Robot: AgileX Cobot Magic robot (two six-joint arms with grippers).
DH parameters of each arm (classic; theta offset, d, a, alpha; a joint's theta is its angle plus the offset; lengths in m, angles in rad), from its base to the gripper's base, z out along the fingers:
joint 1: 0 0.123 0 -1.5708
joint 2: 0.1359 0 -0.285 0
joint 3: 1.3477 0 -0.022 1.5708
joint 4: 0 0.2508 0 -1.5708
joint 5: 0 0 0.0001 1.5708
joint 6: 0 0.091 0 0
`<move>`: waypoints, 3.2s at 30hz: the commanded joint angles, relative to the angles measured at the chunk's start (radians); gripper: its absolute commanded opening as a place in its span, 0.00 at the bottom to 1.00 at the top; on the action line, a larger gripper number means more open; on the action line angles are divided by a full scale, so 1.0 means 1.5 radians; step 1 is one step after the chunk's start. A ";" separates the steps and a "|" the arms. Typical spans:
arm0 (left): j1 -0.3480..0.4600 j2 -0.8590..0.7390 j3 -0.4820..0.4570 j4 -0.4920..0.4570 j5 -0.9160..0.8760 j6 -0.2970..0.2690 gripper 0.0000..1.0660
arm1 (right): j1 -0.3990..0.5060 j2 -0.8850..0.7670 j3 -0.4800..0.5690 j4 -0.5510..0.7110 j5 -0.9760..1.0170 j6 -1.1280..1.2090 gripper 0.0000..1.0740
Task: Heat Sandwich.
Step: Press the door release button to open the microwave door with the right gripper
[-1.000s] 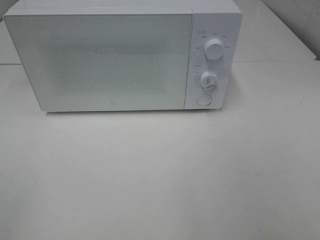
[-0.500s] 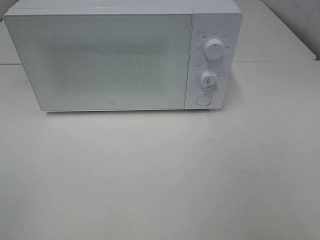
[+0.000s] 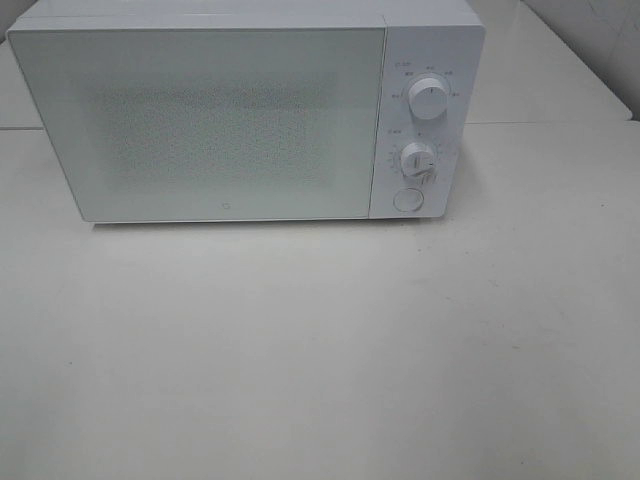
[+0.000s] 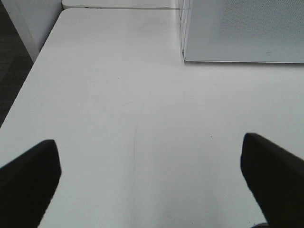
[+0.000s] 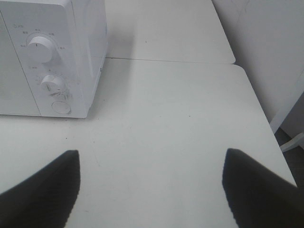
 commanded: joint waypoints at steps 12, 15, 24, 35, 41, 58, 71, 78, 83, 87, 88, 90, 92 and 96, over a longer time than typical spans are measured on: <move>0.002 -0.006 0.001 0.000 -0.007 0.000 0.92 | -0.005 0.210 -0.003 -0.001 -0.187 0.035 0.71; 0.002 -0.006 0.001 0.000 -0.007 0.000 0.92 | -0.004 0.249 -0.003 -0.001 -0.215 0.053 0.71; 0.002 -0.006 0.001 0.000 -0.007 0.000 0.92 | -0.004 0.353 -0.003 -0.003 -0.287 0.082 0.71; 0.002 -0.006 0.001 0.000 -0.007 0.000 0.92 | -0.004 0.441 0.037 -0.003 -0.508 0.082 0.71; 0.002 -0.006 0.001 0.000 -0.007 0.000 0.92 | -0.004 0.482 0.105 0.002 -0.677 0.082 0.71; 0.002 -0.006 0.001 0.000 -0.007 0.000 0.92 | 0.080 0.591 0.222 0.189 -0.956 -0.047 0.71; 0.002 -0.006 0.001 0.000 -0.007 0.000 0.92 | 0.287 0.695 0.221 0.459 -1.063 -0.201 0.71; 0.002 -0.006 0.001 0.000 -0.007 0.000 0.92 | 0.397 0.759 0.211 0.571 -1.120 -0.201 0.71; 0.002 -0.006 0.001 0.000 -0.007 0.000 0.92 | 0.443 0.797 0.177 0.594 -1.120 -0.213 0.71; 0.002 -0.006 0.001 0.000 -0.007 0.000 0.92 | 0.472 0.825 0.149 0.613 -1.113 -0.217 0.71; 0.002 -0.006 0.001 0.000 -0.007 0.000 0.92 | 0.472 0.825 0.149 0.613 -1.113 -0.217 0.71; 0.002 -0.006 0.001 0.000 -0.007 0.000 0.92 | 0.489 0.839 0.133 0.638 -1.109 -0.223 0.71; 0.002 -0.006 0.001 0.000 -0.007 0.000 0.92 | 0.501 0.845 0.123 0.655 -1.105 -0.229 0.71; 0.002 -0.006 0.001 0.000 -0.007 0.000 0.92 | 0.521 0.854 0.108 0.683 -1.097 -0.252 0.71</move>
